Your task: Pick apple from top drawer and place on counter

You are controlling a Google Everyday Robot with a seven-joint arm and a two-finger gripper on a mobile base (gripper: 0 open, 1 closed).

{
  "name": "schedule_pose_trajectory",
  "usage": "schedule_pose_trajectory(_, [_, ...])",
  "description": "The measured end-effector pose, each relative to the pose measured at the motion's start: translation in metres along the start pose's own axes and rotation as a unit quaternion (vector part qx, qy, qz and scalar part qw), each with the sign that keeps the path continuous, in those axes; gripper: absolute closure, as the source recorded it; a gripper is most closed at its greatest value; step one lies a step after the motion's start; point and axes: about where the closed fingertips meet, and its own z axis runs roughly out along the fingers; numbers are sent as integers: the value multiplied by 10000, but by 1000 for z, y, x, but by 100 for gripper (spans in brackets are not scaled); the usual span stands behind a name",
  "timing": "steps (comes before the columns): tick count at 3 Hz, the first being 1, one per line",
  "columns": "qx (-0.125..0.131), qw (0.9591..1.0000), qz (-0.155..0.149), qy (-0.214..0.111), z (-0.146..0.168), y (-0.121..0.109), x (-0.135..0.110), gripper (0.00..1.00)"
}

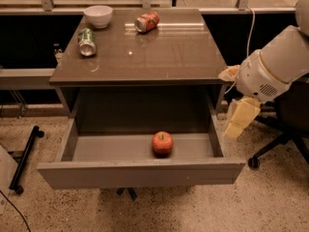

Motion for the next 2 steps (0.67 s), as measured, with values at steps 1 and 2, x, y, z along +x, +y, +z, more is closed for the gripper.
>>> schedule_pose_trajectory(1, [-136, 9999, 49, 6, 24, 5, 1, 0])
schedule_pose_trajectory(2, [-185, 9994, 190, -214, 51, 4, 2, 0])
